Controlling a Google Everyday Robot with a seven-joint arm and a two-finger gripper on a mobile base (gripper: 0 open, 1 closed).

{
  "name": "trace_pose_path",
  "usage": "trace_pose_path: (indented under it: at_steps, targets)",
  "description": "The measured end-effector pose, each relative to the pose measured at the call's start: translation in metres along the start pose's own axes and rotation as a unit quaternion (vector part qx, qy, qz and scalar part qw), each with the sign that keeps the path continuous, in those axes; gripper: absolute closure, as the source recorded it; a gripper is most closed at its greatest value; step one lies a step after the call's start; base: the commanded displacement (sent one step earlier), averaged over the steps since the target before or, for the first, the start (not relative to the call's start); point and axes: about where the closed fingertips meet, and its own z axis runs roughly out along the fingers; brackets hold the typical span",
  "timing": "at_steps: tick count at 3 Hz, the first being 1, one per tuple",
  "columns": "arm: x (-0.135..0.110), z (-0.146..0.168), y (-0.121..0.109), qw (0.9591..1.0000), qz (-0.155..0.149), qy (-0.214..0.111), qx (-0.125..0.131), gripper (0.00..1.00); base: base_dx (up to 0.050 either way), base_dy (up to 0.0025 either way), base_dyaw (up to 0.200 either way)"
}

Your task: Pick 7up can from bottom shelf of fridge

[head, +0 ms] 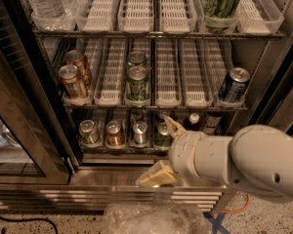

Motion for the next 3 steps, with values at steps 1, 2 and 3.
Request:
trace_pose_path:
  at_steps: [1, 2, 3]
  targets:
    - [0.013, 0.023, -0.011, 0.9971, 0.037, -0.041, 0.053, 0.00, 0.000, 0.00000, 0.000]
    - [0.036, 0.036, -0.024, 0.9902, 0.061, -0.069, 0.105, 0.00, 0.000, 0.00000, 0.000]
    - [0.017, 0.069, -0.013, 0.9865, 0.042, -0.113, 0.112, 0.00, 0.000, 0.00000, 0.000]
